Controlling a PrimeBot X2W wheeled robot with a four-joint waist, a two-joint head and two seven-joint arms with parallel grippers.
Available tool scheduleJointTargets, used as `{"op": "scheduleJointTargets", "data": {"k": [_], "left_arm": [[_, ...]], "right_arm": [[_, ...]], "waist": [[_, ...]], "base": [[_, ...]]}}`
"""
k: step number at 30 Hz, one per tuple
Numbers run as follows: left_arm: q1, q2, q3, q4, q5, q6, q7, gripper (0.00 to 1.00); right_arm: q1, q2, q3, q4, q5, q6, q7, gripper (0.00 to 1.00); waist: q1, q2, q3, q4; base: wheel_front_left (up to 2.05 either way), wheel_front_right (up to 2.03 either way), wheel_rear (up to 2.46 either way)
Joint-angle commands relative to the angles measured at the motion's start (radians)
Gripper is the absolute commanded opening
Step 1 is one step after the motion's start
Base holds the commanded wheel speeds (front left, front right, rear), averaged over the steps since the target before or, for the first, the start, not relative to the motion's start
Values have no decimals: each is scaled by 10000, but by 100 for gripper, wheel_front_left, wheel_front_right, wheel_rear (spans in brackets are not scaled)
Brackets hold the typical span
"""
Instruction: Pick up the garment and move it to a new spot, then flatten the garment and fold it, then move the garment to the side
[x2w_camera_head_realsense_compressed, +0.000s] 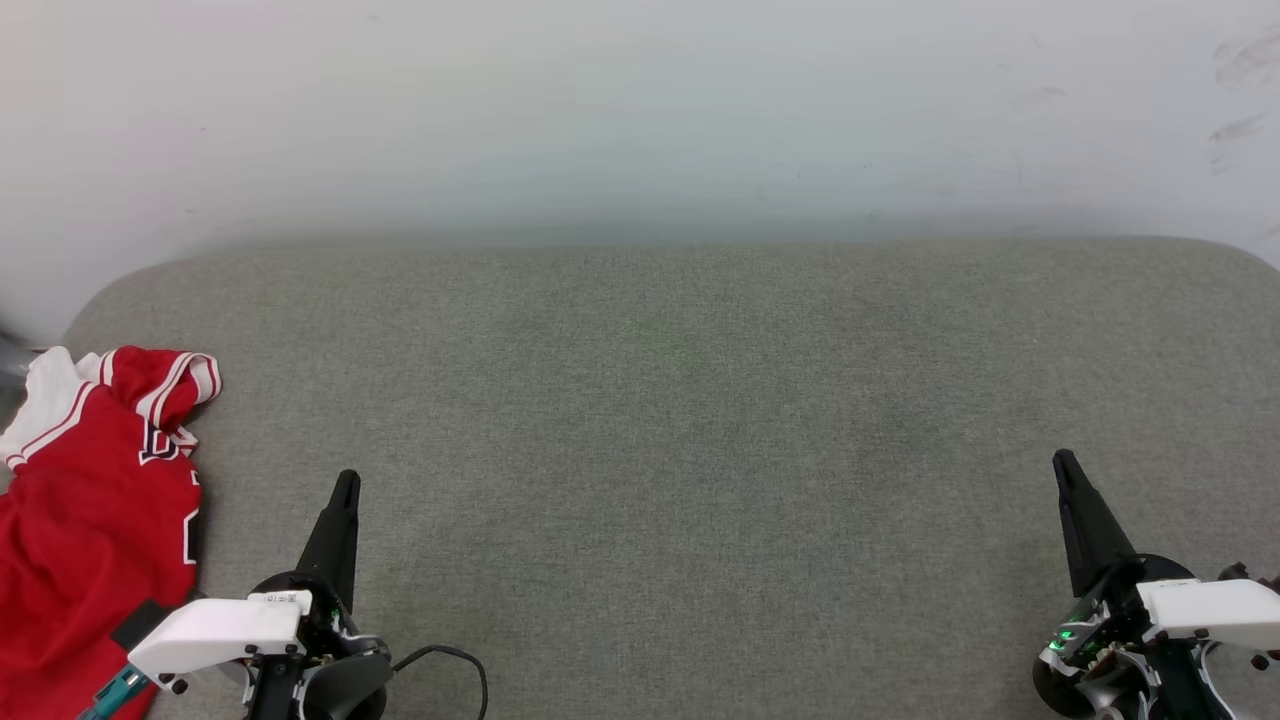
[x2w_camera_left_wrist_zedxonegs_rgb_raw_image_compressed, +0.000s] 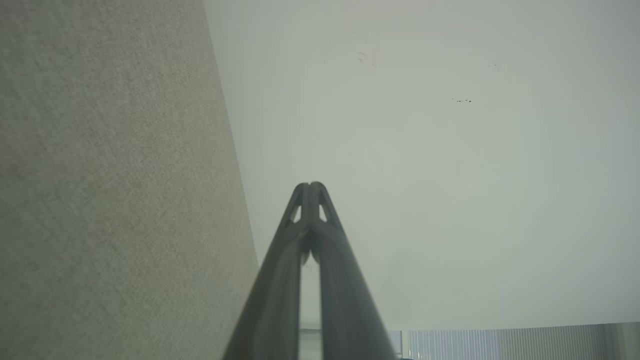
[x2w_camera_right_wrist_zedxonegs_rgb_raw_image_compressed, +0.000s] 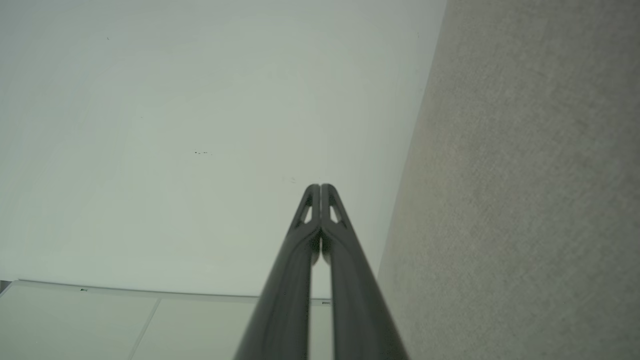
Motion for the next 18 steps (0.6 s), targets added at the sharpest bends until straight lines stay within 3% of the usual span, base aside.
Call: {"op": "scheduleJointTargets", "data": {"k": [1,18], "left_arm": [[-61,-20,22,-8,5,-44,16,0],[-61,-20,22,-8,5,-44,16,0]], "right_arm": [[-132,-21,11,2,39,-4,-3,0],[-132,-21,11,2,39,-4,-3,0]], "waist": [[0,0,0,0],[0,0,0,0]], "base": [[0,0,0],[0,0,0]]}}
